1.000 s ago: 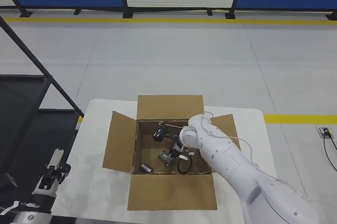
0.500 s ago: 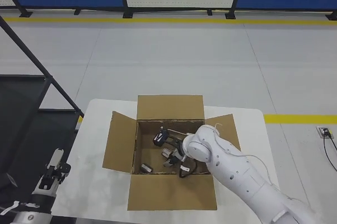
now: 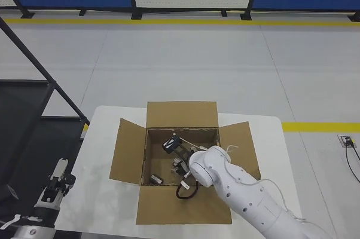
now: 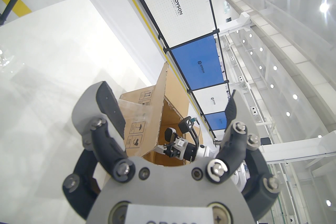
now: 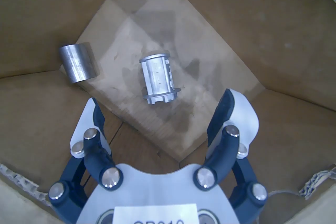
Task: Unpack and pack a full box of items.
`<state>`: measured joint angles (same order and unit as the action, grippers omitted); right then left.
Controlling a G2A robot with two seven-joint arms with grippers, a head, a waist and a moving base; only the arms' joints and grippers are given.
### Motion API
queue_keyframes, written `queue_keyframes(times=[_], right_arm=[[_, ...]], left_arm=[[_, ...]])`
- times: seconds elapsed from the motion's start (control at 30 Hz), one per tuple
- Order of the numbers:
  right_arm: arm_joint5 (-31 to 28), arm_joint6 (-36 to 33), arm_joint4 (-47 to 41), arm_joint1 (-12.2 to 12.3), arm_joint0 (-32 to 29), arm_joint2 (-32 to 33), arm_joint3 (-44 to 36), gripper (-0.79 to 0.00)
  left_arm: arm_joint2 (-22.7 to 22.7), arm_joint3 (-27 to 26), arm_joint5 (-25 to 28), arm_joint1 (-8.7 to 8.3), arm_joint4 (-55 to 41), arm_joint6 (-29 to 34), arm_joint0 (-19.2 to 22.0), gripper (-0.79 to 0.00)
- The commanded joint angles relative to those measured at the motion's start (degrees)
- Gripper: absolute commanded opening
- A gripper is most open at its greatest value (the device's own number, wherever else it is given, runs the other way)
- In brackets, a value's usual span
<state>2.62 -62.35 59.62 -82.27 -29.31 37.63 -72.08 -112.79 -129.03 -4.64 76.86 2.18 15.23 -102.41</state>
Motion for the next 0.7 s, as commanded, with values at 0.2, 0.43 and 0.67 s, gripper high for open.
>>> queue_keyframes(times=[0.2,0.43,0.67], right_arm=[[-0.11,0.06,-0.03,0.03,-0.04,0.03,-0.06,0.000],[-0.26,2.73,0.89,-2.20,2.15,-3.17,4.84,0.000],[-1.84,3.40,3.46,-6.49,7.14,-8.69,14.10,0.000]], left_arm=[[0.00,0.00,0.00,0.00,0.00,0.00,0.00,0.000],[0.00,0.00,0.00,0.00,0.00,0.00,0.00,0.000],[0.00,0.00,0.00,0.00,0.00,0.00,0.00,0.000]])
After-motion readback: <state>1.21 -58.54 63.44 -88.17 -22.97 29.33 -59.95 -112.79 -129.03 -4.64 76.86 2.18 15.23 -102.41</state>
